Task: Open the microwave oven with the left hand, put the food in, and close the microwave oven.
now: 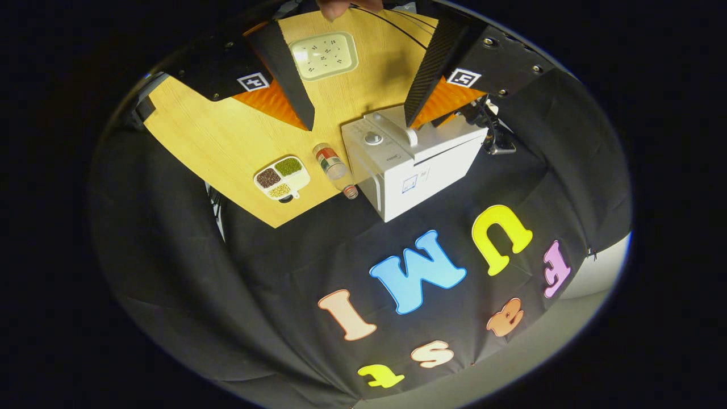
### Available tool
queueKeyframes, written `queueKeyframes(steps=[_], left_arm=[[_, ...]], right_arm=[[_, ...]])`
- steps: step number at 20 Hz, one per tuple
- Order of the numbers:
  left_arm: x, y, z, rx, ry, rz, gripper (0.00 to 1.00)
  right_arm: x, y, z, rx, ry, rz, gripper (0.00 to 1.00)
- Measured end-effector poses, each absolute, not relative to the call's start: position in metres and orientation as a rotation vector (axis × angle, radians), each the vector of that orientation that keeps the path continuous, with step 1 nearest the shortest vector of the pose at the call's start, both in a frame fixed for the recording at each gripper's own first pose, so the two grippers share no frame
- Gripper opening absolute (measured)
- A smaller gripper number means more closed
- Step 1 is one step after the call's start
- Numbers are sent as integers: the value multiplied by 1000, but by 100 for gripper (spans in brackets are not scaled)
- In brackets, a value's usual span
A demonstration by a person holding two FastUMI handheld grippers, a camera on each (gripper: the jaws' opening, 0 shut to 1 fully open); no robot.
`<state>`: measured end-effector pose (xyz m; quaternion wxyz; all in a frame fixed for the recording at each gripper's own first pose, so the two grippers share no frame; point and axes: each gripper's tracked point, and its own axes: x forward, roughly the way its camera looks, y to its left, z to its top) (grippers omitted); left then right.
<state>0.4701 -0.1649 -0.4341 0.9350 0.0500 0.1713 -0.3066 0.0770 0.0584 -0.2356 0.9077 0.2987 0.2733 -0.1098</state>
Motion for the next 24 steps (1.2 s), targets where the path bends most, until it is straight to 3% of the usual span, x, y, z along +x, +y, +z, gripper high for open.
queueKeyframes(steps=[2, 3, 4, 5, 11, 14, 15, 16, 18, 19, 24], left_arm=[[480, -169, -436, 121, 342, -588, 94], [478, -169, -435, 95, 344, -569, 92], [477, -169, -436, 82, 349, -561, 80], [478, -166, -433, 84, 350, -548, 86], [465, -165, -423, 116, 342, -488, 92], [440, -154, -408, 73, 371, -438, 89], [432, -147, -397, 27, 380, -415, 85], [425, -140, -383, -18, 382, -390, 94], [410, -121, -354, -56, 367, -352, 93], [402, -112, -333, -67, 340, -349, 85], [345, -73, -234, -70, 250, -396, 88]], right_arm=[[67, 63, -242, 625, 583, -206, 98], [62, 65, -243, 625, 587, -194, 98], [56, 64, -246, 623, 594, -183, 98], [49, 67, -250, 627, 607, -163, 98], [32, 42, -254, 648, 594, -66, 98], [30, 27, -250, 625, 569, -21, 97], [28, 23, -247, 611, 560, -14, 97], [28, 19, -242, 595, 542, -9, 98], [25, 15, -235, 553, 527, -7, 98], [24, 16, -228, 530, 512, -4, 98], [33, 34, -195, 497, 466, 17, 98]])
